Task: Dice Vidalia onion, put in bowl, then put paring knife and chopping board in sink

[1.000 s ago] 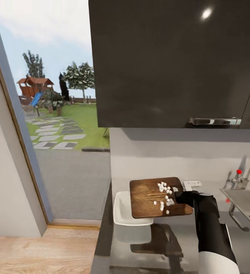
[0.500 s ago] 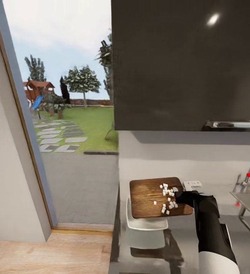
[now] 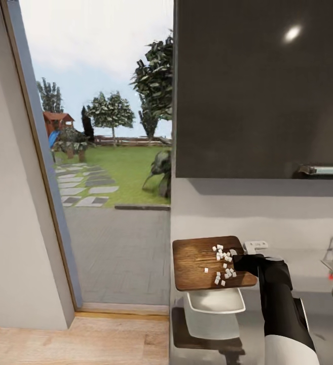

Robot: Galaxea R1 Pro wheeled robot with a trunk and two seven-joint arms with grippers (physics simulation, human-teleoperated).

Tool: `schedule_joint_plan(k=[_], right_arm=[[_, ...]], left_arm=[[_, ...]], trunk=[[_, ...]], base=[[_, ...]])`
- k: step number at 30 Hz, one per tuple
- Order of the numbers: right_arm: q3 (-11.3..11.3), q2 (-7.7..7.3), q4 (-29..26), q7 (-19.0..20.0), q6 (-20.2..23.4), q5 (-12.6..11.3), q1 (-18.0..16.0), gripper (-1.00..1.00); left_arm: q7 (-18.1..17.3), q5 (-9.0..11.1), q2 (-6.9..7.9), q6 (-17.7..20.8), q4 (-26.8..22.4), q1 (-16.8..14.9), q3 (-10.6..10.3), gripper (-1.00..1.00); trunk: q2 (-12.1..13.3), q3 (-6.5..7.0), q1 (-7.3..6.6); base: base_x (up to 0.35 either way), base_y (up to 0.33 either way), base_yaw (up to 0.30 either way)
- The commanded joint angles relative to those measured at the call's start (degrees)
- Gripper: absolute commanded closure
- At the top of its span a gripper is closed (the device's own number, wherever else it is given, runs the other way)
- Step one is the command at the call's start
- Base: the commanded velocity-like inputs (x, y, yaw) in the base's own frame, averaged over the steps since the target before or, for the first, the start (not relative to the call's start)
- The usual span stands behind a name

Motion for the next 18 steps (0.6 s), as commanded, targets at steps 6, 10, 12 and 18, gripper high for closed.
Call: schedule_joint_plan(k=[6,10,12,18], right_arm=[[-0.13,0.06,-0.04,0.75,0.01,0.49,-0.04,1.0],[-0.14,0.06,0.18,0.86,-0.04,0.48,-0.05,1.0],[-0.14,0.06,0.63,0.93,-0.14,0.45,-0.04,1.0],[-0.14,0.06,1.1,1.18,-0.6,0.25,-0.04,1.0]], left_arm=[[0.2,0.59,0.08,-0.1,-0.06,0.02,-0.49,-1.0],[0.2,0.59,0.07,-0.1,-0.01,0.02,-0.49,-1.0],[0.2,0.59,0.05,-0.1,-0.01,0.02,-0.49,-1.0],[0.2,0.59,0.03,-0.1,0.0,0.02,-0.49,-1.0]], trunk=[[-0.03,0.09,0.03],[-0.03,0.1,0.03],[-0.03,0.1,0.03],[-0.03,0.1,0.03]], base=[[0.0,0.002,0.0],[0.0,0.0,0.0],[0.0,0.0,0.0],[0.0,0.0,0.0]])
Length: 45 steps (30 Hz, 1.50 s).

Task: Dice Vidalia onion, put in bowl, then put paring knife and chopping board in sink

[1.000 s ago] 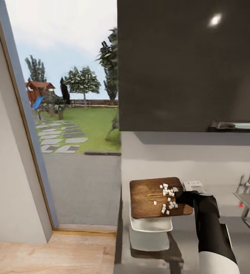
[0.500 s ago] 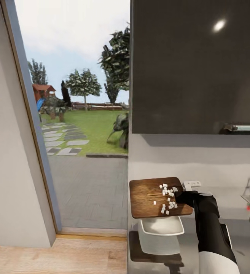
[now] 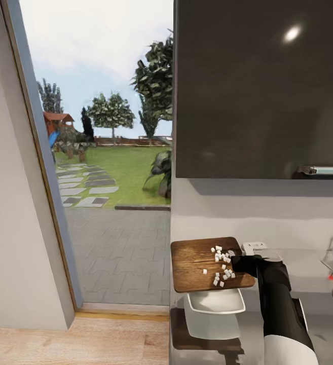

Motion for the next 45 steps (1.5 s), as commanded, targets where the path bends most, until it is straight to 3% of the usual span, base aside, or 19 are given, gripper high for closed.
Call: schedule_joint_plan(k=[1,12,18,22,45], right_arm=[[-0.14,0.06,-0.06,0.63,0.0,0.56,-0.04,1.0],[-0.22,0.06,-0.05,0.63,-0.35,0.37,-0.04,1.0],[-0.12,0.06,-0.05,0.52,-3.35,0.4,-0.04,1.0],[1.3,0.06,-0.05,0.48,-3.79,0.38,-0.04,1.0],[1.79,0.06,-0.05,0.57,-3.98,0.36,-0.04,1.0]], left_arm=[[0.19,0.59,0.09,-0.1,-0.09,0.02,-0.49,-1.0],[0.19,0.59,0.09,-0.1,-0.09,0.02,-0.49,-1.0],[0.19,0.59,0.08,-0.09,-0.09,0.02,-0.49,-1.0],[0.19,0.59,0.08,-0.1,-0.09,0.02,-0.49,-1.0],[0.19,0.59,0.08,-0.02,-0.09,0.02,-0.49,-1.0]], trunk=[[-0.04,-0.01,0.02],[-0.04,-0.01,0.02],[-0.04,-0.01,0.02],[-0.04,-0.01,0.02],[-0.04,-0.01,0.02]], base=[[0.0,0.0,0.0],[0.0,0.0,0.0],[0.0,0.0,0.0],[0.0,0.0,0.0],[0.051,0.014,0.0]])
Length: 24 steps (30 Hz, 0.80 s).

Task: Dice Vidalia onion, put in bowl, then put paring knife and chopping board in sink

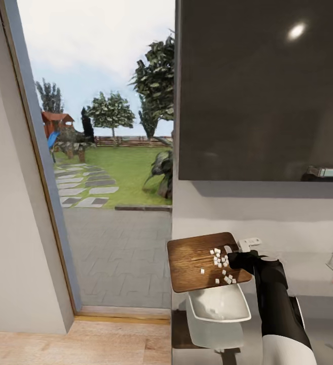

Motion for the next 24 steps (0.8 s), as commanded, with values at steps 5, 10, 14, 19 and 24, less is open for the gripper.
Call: schedule_joint_plan(k=[5,10,14,19,24], right_arm=[[-0.14,0.06,-0.07,0.61,-0.67,0.55,-0.04,1.0],[-0.16,0.06,-0.07,0.6,-2.9,0.55,-0.04,1.0],[-0.27,0.06,-0.07,0.61,-3.16,-0.76,-0.04,1.0],[-0.35,0.06,-0.07,0.54,-5.8,-1.94,-0.04,1.0],[-0.42,0.06,0.0,0.52,-6.56,-1.99,-0.04,1.0]], left_arm=[[0.2,0.58,0.08,-0.13,-0.09,0.02,-0.49,-1.0],[0.2,0.58,0.1,-0.13,-0.09,0.02,-0.49,-1.0],[0.2,0.58,0.08,-0.1,-0.09,0.01,-0.49,-1.0],[0.2,0.58,0.08,-0.12,-0.09,0.02,-0.49,-1.0],[0.2,0.58,0.08,-0.1,-0.09,0.02,-0.49,-1.0]], trunk=[[-0.04,-0.01,0.02],[-0.04,-0.01,0.02],[-0.04,-0.01,0.02],[-0.04,-0.01,0.02],[-0.04,-0.01,0.02]], base=[[0.0,0.0,0.0],[0.0,0.0,0.0],[0.0,0.0,0.0],[0.0,0.0,0.0],[0.0,0.0,0.0]])
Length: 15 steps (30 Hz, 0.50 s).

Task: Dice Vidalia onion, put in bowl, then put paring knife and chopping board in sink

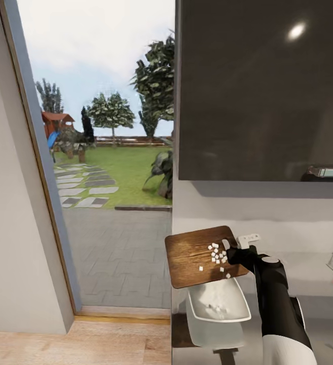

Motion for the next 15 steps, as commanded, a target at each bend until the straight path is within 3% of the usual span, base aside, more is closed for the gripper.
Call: schedule_joint_plan(k=[1,15], right_arm=[[-0.18,0.07,0.1,0.61,0.0,0.54,-0.04,1.0],[-0.65,-0.17,1.36,0.52,-0.13,0.54,-0.04,1.0]], left_arm=[[0.2,0.58,0.08,-0.12,-0.09,0.02,-0.49,-1.0],[0.17,0.58,0.08,-0.12,-0.09,0.02,-0.49,-1.0]], trunk=[[-0.04,-0.01,0.02],[-0.04,-0.04,0.02]], base=[[0.0,0.0,0.0],[0.0,0.0,0.0]])
